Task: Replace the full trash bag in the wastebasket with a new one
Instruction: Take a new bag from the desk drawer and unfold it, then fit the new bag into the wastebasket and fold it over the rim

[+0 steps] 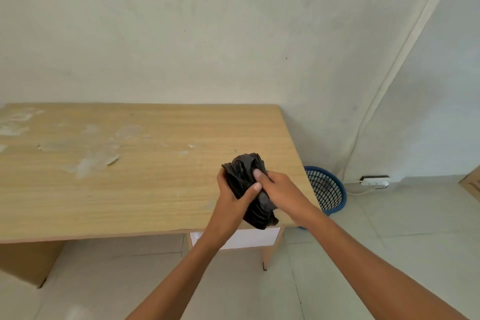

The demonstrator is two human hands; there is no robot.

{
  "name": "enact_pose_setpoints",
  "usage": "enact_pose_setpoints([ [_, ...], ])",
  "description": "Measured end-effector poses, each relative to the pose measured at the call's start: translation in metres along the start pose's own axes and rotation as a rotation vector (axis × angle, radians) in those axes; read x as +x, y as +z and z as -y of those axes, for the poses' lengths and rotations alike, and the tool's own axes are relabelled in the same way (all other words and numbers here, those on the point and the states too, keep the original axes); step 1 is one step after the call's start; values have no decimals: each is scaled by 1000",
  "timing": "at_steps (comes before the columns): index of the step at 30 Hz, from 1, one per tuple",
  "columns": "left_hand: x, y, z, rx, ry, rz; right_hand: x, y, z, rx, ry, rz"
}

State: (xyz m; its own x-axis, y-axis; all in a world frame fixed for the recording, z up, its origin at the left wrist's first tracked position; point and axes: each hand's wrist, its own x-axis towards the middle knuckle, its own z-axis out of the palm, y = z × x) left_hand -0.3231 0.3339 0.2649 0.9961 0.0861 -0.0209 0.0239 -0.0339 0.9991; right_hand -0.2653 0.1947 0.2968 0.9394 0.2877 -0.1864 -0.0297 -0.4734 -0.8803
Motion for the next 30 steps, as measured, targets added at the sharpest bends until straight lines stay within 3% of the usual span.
enact_pose_setpoints([
  [10,5,34,-158,-194,-60,6,-44,-108,110,421,192,18],
  [13,15,60,-184,-228,-140,74,-53,-136,118,343,133,69],
  [17,41,103,-194,-150,-116,96,-46,-178,105,240,91,-19],
  [23,86,181,-194,45,12,-40,-26,-264,53,560,282,-116],
  [30,121,267,-200,-63,-55,10,-12,-352,10,614,281,-115],
])
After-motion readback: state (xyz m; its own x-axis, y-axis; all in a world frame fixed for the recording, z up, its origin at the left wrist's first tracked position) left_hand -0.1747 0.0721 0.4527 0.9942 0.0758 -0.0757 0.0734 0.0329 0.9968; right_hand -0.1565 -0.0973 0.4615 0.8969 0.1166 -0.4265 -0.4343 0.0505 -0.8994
